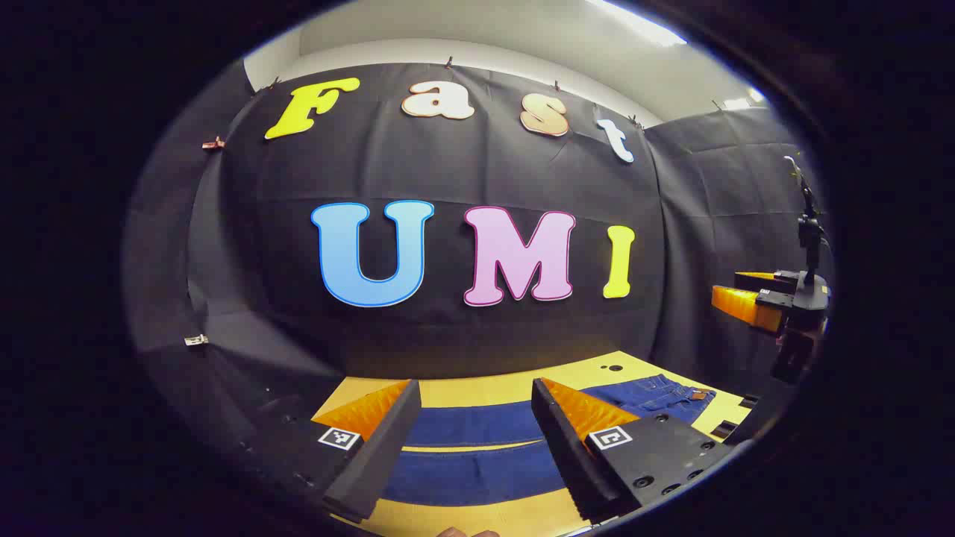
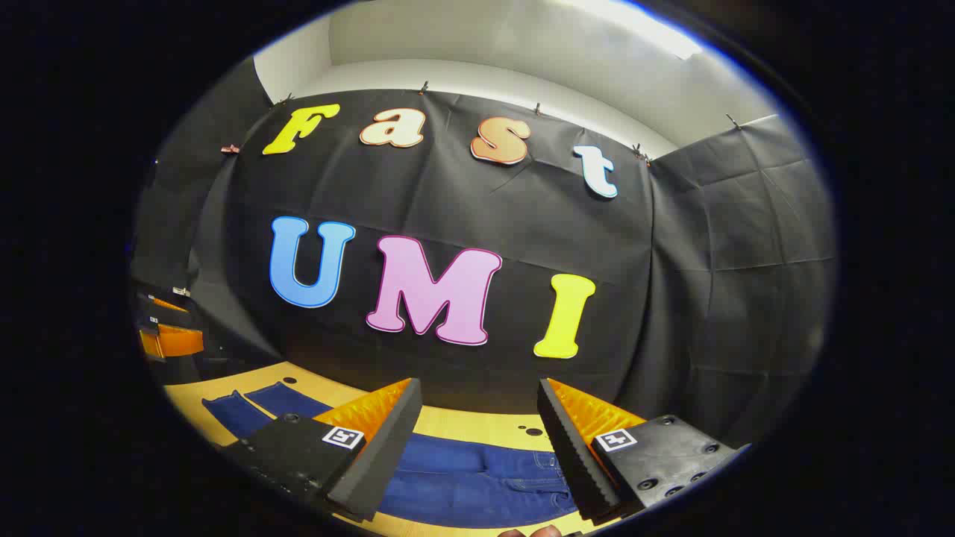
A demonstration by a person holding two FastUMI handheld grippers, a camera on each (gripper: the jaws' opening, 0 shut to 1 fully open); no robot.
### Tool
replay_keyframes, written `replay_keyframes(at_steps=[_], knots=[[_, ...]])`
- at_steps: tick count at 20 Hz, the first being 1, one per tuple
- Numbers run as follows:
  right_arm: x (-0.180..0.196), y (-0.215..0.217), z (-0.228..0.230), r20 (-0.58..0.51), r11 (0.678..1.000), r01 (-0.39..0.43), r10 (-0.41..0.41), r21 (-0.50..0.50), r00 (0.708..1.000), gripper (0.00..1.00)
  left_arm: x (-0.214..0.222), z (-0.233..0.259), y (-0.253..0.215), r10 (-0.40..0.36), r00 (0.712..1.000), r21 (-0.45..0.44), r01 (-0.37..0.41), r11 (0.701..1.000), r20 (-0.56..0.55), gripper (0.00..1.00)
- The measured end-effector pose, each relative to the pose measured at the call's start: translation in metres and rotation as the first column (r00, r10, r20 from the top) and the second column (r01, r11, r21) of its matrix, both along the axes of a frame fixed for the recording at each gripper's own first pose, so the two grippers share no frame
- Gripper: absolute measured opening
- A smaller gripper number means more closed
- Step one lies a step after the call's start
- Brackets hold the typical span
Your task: Grasp the waist and the cuffs of the jeans and fold them to make the two legs overlap; first hold the waist and fold one-third of the jeans toward the cuffs, then hold the cuffs and fold the remaining one-third in the same direction to finish folding.
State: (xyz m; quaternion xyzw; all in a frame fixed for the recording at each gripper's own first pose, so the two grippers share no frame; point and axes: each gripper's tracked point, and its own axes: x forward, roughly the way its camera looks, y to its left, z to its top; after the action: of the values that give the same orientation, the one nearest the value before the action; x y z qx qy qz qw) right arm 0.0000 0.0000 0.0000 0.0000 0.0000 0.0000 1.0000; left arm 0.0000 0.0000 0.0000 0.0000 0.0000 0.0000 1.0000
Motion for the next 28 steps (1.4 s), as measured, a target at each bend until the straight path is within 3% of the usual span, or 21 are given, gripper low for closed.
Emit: replay_keyframes(at_steps=[4,17,24,26,28], knots=[[-0.003,-0.008,0.005,0.014,1.0,0.012,-0.012,-0.024,1.0,0.96,0.01,0.0,-0.002,-0.014,1.0,-0.044,0.013,0.999,-0.001,0.95],[-0.003,-0.031,-0.007,-0.009,0.993,0.024,-0.025,-0.115,1.0,0.96,0.005,-0.005,0.017,-0.024,1.0,0.081,0.026,0.996,-0.016,0.96],[0.001,-0.037,-0.027,-0.049,0.967,-0.033,0.021,-0.253,0.999,0.96,-0.009,-0.054,0.093,0.02,0.993,0.23,0.008,0.973,-0.12,0.97],[0.002,-0.049,-0.035,-0.068,0.962,-0.031,0.013,-0.272,0.998,0.96,-0.007,-0.089,0.125,0.018,0.979,0.243,0.032,0.969,-0.201,0.97],[0.007,-0.058,-0.045,-0.098,0.965,-0.029,0.003,-0.262,0.995,0.96,-0.001,-0.118,0.166,0.067,0.957,0.27,0.012,0.963,-0.281,0.97]])
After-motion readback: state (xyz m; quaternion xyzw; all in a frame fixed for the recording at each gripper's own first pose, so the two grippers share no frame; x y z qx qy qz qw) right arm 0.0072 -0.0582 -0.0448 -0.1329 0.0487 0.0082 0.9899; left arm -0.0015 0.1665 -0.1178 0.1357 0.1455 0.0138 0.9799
